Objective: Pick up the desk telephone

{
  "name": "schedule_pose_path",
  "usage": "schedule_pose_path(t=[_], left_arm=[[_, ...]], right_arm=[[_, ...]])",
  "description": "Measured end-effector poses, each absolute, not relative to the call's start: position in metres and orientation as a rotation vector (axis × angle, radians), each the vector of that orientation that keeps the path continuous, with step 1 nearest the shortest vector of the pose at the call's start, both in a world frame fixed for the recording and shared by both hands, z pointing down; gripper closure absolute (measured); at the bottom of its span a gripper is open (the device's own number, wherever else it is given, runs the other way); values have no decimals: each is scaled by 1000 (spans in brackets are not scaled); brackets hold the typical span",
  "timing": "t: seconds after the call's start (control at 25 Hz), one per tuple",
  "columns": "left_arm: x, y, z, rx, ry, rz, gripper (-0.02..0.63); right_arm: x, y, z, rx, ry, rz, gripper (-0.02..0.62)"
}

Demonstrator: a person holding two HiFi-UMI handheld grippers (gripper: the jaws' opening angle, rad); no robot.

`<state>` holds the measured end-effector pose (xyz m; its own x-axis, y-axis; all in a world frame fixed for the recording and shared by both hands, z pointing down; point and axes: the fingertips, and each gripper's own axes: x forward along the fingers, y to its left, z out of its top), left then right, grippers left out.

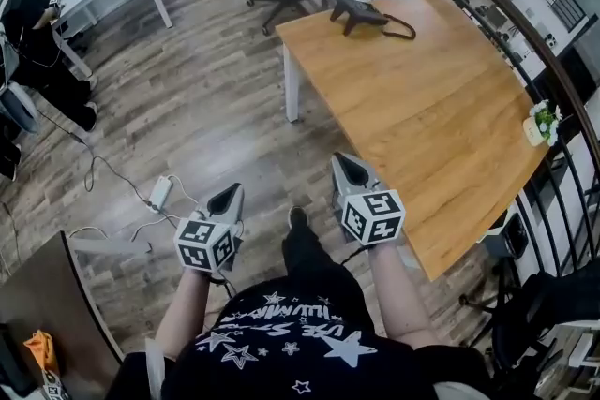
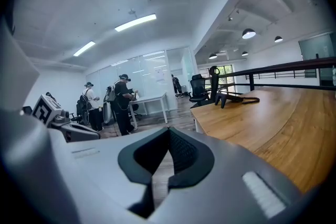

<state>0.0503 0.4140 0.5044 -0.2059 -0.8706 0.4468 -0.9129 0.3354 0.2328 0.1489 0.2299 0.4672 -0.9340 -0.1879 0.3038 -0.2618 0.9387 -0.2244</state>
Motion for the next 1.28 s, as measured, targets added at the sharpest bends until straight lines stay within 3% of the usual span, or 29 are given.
schedule_pose_path(t=[0.84,1.28], left_arm=[[-64,219,509,1570,-2044,141,603],[-96,147,498,1646,-2000,179,603]], right_arm=[[27,17,475,402,-2788,477,594],[14,-50,471,481,-2795,577,595]])
